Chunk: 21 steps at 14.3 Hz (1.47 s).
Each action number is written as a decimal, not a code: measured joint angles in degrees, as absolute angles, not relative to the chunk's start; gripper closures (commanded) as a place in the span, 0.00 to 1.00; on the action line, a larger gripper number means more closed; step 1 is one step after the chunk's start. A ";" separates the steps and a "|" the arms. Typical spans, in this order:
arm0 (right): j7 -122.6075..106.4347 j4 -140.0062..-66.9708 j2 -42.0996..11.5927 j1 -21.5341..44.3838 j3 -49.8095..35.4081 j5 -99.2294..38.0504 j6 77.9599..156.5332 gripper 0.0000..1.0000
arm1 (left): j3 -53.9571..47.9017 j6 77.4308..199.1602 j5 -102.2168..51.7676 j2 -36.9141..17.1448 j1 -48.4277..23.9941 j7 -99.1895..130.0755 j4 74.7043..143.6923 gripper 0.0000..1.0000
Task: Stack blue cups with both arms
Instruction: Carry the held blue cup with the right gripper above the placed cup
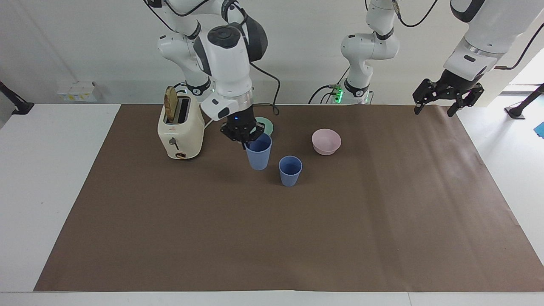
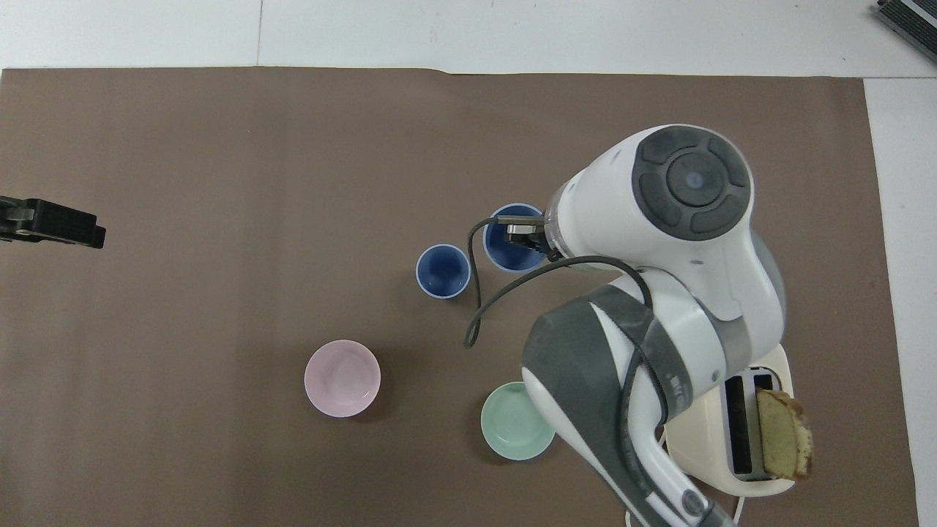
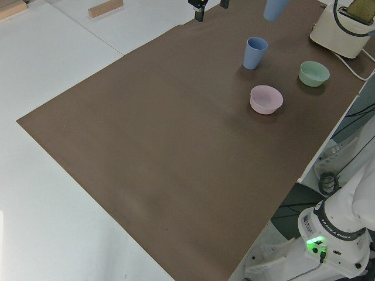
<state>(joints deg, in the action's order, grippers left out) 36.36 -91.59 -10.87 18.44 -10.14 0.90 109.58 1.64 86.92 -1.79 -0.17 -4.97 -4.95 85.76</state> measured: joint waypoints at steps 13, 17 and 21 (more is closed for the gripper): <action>45.65 -84.03 -21.99 25.87 -9.72 2.09 110.98 1.00 | 1.79 86.74 -1.79 -0.14 -3.87 -5.01 85.76 0.00; 45.65 -84.11 -22.27 25.88 -9.73 2.13 111.32 1.00 | 1.79 86.73 -1.79 -0.14 -3.84 -5.01 85.76 0.00; 45.93 -84.18 -22.30 27.07 -9.77 2.15 109.45 1.00 | 1.79 86.73 -1.79 -0.14 -3.84 -5.01 85.76 0.00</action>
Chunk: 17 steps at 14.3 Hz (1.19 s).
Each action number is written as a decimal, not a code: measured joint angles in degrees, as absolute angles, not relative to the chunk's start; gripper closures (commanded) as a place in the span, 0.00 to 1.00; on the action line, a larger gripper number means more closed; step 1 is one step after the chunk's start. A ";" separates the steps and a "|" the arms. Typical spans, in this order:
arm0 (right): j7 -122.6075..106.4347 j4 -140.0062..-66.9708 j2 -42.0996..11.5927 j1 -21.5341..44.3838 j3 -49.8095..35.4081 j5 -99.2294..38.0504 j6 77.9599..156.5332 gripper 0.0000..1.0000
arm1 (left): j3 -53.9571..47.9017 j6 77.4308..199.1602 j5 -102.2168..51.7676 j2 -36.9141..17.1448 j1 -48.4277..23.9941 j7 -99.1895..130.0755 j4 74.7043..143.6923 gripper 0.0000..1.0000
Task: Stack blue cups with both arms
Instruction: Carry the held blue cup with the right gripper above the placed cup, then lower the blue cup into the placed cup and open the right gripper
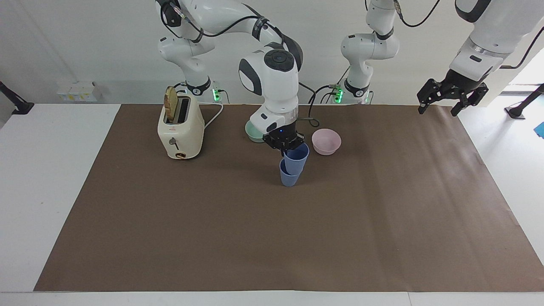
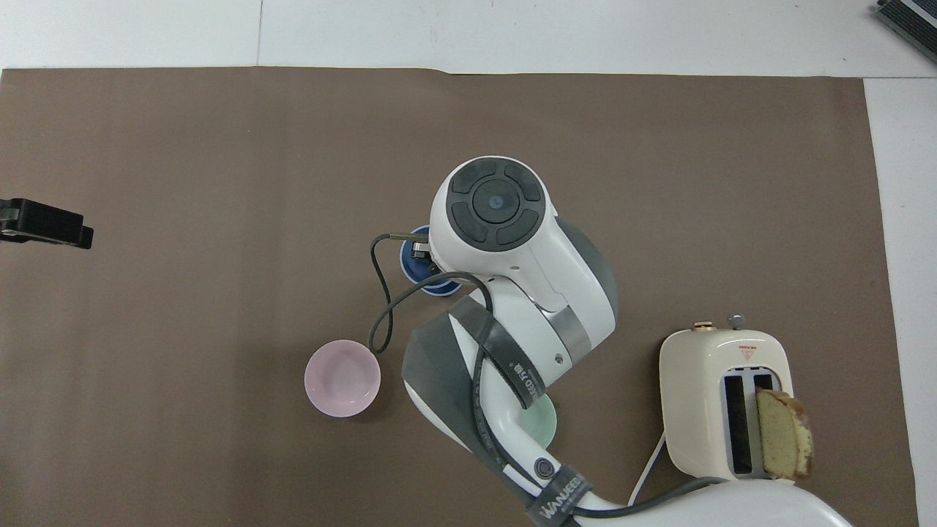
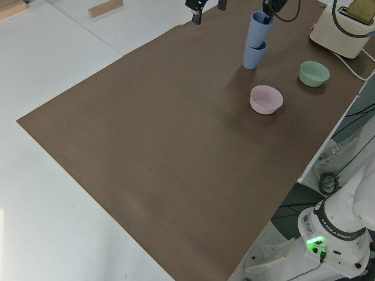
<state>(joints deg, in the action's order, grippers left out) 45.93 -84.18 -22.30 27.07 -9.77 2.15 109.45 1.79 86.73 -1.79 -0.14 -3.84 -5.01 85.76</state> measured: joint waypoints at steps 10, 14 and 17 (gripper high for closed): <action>46.90 -84.67 -22.31 26.54 -9.21 3.84 107.60 1.00 | 1.78 86.73 -1.79 -0.14 -3.83 -5.01 85.76 0.00; 46.69 -86.45 -22.33 25.50 -9.20 3.84 110.00 1.00 | 1.78 86.72 -1.79 -0.14 -3.83 -5.01 85.76 0.00; 46.69 -88.68 -22.37 25.84 -9.28 3.84 112.70 1.00 | 1.78 86.72 -1.79 -0.14 -3.83 -5.01 85.76 0.00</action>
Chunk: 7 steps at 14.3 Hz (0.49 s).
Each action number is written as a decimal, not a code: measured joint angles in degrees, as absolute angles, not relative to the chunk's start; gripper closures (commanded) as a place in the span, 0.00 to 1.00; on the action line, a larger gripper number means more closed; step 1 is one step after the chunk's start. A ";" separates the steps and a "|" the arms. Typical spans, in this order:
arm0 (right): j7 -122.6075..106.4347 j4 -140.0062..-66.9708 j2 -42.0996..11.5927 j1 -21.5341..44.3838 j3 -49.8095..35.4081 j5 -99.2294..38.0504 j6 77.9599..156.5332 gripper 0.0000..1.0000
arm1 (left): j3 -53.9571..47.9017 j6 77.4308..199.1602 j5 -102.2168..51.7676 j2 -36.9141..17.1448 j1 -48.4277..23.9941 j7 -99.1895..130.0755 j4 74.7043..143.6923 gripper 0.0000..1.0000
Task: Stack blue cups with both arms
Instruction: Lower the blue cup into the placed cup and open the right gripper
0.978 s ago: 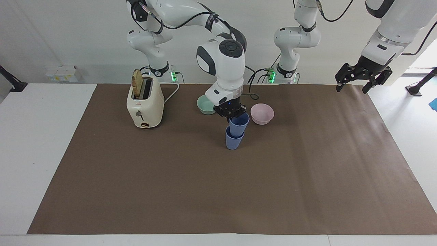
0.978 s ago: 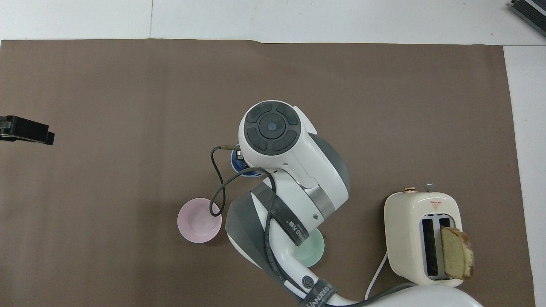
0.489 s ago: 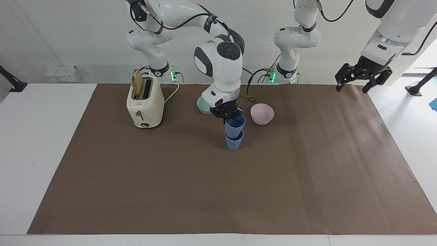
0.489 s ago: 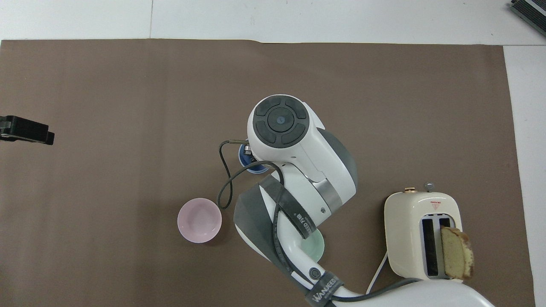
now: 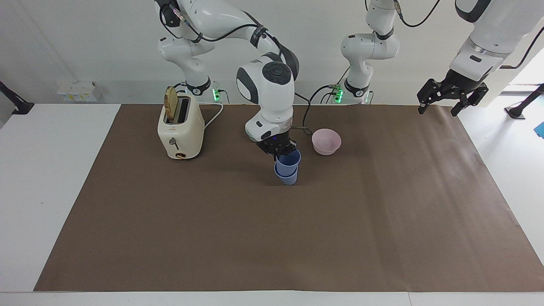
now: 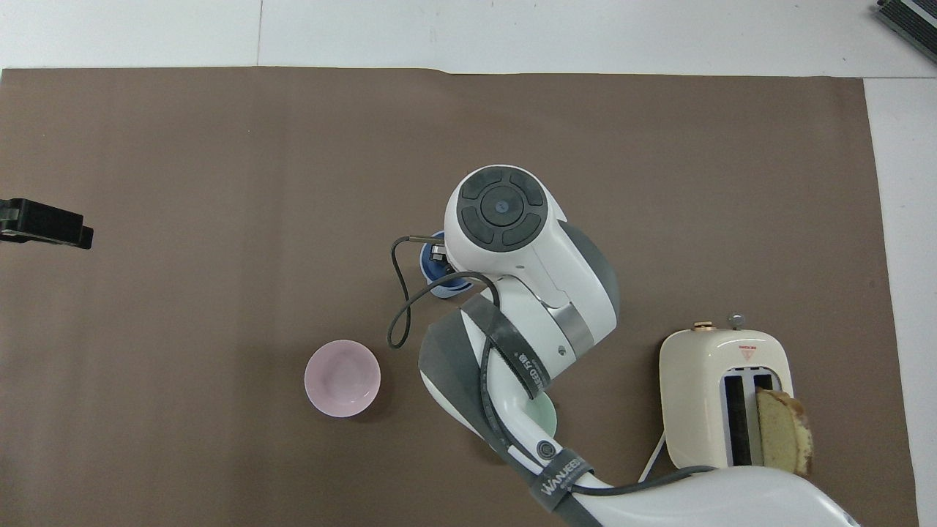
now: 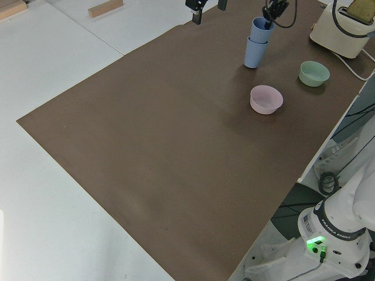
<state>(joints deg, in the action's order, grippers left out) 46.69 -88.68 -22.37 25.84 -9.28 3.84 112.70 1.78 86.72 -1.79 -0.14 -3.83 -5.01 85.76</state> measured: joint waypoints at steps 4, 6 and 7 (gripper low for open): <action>46.69 -89.45 -22.37 25.94 -9.61 3.84 113.29 0.00 | 1.78 86.72 -1.79 -0.14 -3.83 -5.01 85.76 0.00; 46.69 -89.46 -22.37 25.95 -9.61 3.84 113.35 0.00 | 1.78 86.72 -1.79 -0.14 -3.83 -5.01 85.76 0.00; 46.69 -89.46 -22.37 25.97 -9.62 3.84 113.35 0.00 | 1.78 86.72 -1.79 -0.14 -3.83 -5.01 85.76 0.00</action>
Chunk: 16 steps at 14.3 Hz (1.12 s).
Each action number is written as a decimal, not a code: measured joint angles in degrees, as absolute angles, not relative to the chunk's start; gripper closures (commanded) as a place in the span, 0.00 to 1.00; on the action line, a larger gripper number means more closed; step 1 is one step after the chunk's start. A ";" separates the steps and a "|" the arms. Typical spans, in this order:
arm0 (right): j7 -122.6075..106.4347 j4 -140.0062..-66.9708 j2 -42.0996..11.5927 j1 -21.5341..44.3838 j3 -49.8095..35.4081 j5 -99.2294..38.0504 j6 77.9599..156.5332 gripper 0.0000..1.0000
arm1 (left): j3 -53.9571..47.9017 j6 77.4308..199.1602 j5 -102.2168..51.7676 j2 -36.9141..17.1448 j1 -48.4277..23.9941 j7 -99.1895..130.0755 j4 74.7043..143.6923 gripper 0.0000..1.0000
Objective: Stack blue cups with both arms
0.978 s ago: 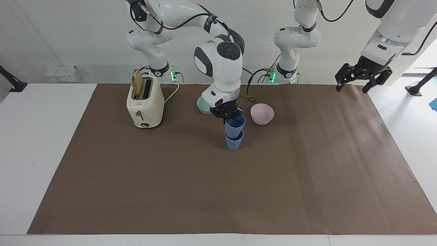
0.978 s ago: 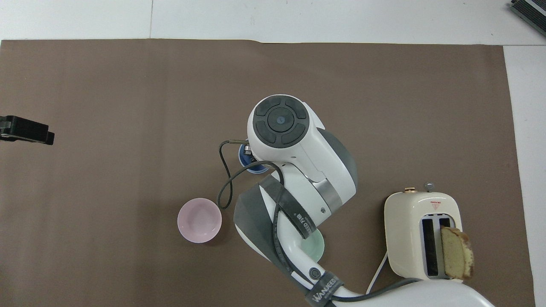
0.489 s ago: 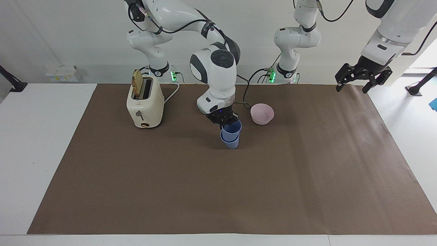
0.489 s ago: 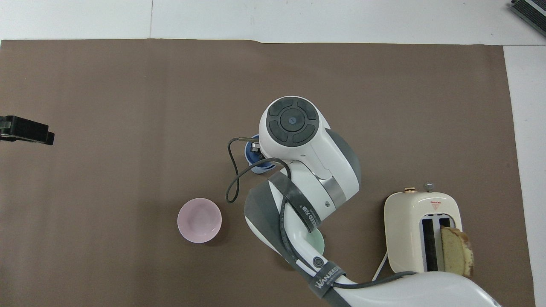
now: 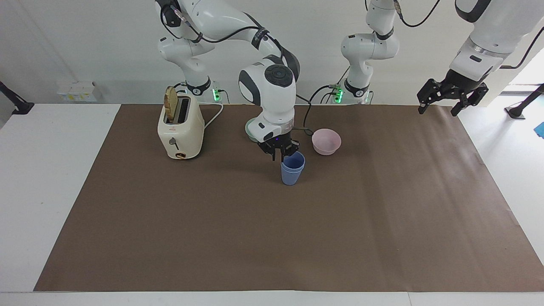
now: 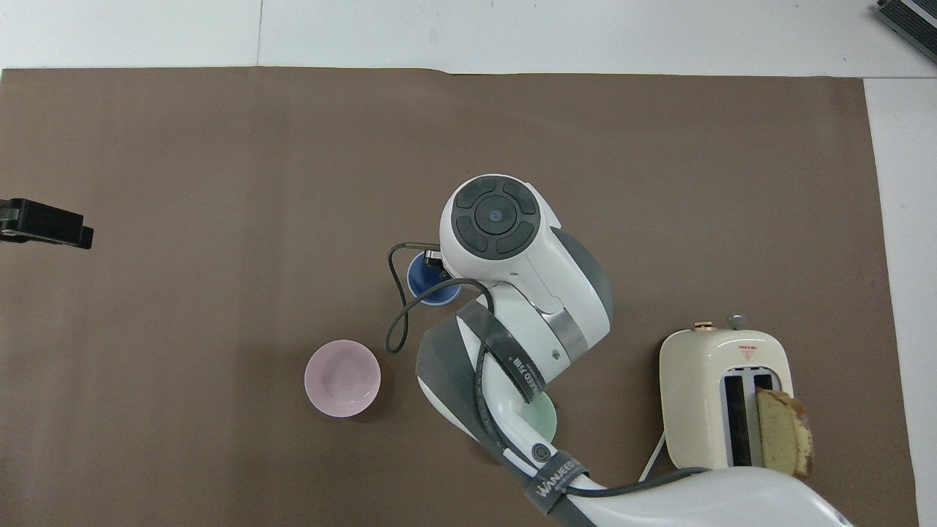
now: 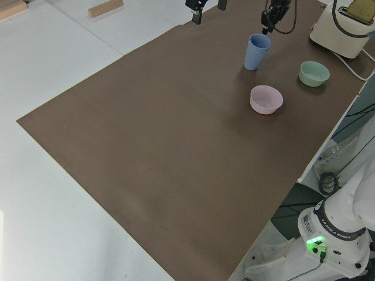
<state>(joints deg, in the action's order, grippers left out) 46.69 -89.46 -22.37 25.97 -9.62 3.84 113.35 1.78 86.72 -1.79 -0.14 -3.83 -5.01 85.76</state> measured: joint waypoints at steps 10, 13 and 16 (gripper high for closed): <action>29.26 -81.68 -13.23 16.49 -8.39 4.42 95.64 0.00 | 1.78 86.71 -1.79 -0.14 -3.83 -5.01 85.76 0.00; 15.67 -81.45 -8.11 7.80 -8.04 4.44 90.43 0.00 | 1.78 86.71 -1.78 -0.14 -3.83 -5.01 85.76 0.00; 10.54 -81.39 -5.49 3.64 -7.86 4.43 88.07 0.00 | 1.78 86.70 -1.79 -0.14 -3.83 -5.01 85.76 0.00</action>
<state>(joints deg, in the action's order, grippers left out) 10.54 -81.39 -5.49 3.64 -7.86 4.43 88.07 1.78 86.70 -1.79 -0.14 -3.83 -5.01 85.76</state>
